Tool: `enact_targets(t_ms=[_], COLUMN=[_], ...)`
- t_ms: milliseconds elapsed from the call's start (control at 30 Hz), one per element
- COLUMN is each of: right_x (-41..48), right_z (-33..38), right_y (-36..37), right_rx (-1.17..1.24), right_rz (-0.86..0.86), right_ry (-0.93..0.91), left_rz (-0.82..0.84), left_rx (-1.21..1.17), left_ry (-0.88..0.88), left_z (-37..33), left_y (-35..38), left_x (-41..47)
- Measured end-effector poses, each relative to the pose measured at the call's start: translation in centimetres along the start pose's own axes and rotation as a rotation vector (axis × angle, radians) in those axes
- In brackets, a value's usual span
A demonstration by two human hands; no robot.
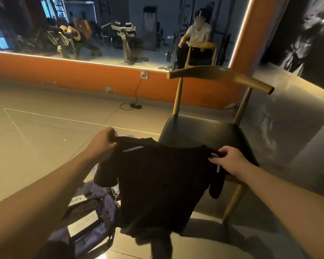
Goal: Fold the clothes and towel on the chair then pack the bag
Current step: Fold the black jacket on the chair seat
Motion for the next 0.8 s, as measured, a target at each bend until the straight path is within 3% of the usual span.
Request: enact_targets(t_ms=[167, 367, 567, 700, 800], right_x=[-0.9, -1.3, -1.9, -1.7, -1.5], right_z=[2.2, 4.2, 5.6, 6.1, 6.4], right_y=[0.0, -0.9, -2.5, -3.6, -4.3], right_rx=[0.35, 0.503, 0.219, -0.032, -0.379], right_rz=[0.262, 0.241, -0.119, -0.183, -0.169], right_ry=[0.014, 0.036, -0.159, -0.257, -0.321], left_rz=[0.19, 0.404, 0.521, 0.539, 0.457], left_rx=[-0.086, 0.053, -0.032, -0.094, -0.087], left_ry=[-0.136, -0.173, -0.124, -0.112, -0.072], left_z=[-0.2, -0.4, -1.3, -2.2, -3.1], left_y=[-0.3, -0.3, -0.1, 0.2, 0.0], left_x=[-0.5, -2.3, -3.8, -3.8, -3.7])
Point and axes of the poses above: each hand's wrist, its own x-axis towards the middle knuckle, its own y-axis out of the palm, z = x × y, the point moved 5 cm from there along x, towards the middle knuckle, and after that the axes turned 2 degrees about -y, right-handed, at the moved point
